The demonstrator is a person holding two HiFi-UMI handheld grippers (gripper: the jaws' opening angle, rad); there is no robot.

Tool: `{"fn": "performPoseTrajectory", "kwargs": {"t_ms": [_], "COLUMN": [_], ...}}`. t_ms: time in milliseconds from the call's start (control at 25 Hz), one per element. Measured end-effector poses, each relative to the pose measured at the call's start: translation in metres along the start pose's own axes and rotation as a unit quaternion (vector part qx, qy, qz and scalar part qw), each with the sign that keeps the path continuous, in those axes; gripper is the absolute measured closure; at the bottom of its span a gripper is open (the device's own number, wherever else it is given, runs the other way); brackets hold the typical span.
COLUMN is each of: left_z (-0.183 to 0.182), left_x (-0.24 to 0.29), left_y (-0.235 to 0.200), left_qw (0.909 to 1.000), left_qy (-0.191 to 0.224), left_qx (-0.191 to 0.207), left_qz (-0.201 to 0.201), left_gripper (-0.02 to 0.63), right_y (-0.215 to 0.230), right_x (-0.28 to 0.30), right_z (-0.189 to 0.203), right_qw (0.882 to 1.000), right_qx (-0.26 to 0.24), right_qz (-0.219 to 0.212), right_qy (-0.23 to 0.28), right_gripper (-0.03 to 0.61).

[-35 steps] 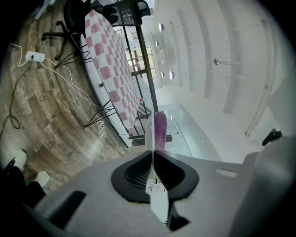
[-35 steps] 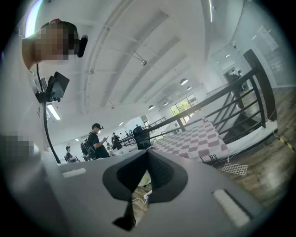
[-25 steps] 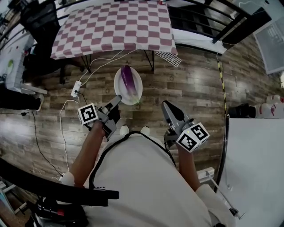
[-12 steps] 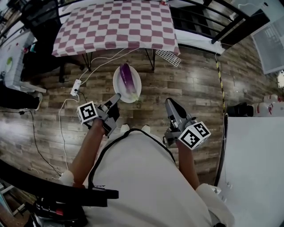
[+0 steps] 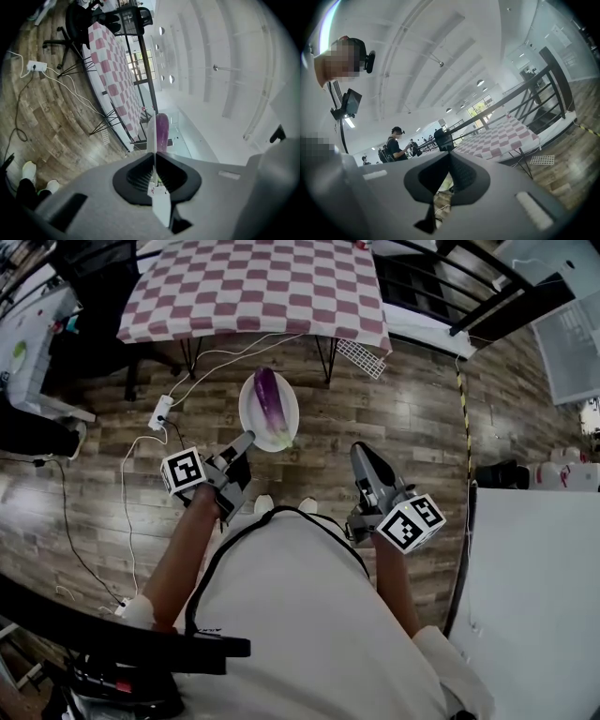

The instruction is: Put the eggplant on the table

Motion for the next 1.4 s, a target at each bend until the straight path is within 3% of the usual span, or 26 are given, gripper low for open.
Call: {"fn": "performPoseTrajectory", "kwargs": {"t_ms": [800,1400], "left_z": [-0.021,-0.025], "left_x": [-0.093,-0.099], "left_y": [-0.015,-0.017], "left_qw": [0.9989,0.9982], "left_qy": [0.046,0.056], "left_qx": [0.001,0.005], "left_qz": [-0.005,-0.018], "left_gripper": [0.588,0.588], "right_y": [-0.054,-0.051], "right_x": [0.017,0.028], "right_z": [0.04,0.045], "right_qw": [0.999,0.999], "right_qx": [-0.026,-0.011], "right_qz": [-0.006,-0.02], "right_qy": [-0.025,-0.032], "right_gripper": [0.571,0.571]}}
Point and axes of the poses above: the fingertips, and each gripper's own axes: x forward along the fingers, y to its right, z out of its underside, the point moved 3 cm from there along -x, backward along the fingers, and after that the axes turned 3 degrees about z, right-handed, at the moved point
